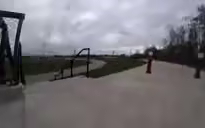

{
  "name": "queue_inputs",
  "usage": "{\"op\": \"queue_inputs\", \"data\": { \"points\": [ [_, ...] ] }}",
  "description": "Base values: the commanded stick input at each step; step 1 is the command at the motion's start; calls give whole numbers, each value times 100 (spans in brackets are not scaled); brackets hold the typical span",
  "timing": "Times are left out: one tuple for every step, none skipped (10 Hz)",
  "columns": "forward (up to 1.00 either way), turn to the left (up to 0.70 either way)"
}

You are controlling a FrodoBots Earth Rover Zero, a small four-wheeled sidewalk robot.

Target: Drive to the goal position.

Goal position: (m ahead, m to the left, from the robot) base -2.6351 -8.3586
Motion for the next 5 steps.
{"op": "queue_inputs", "data": {
  "points": [
    [0, 45],
    [0, 45],
    [0, 45],
    [0, 45],
    [65, 33]
  ]
}}
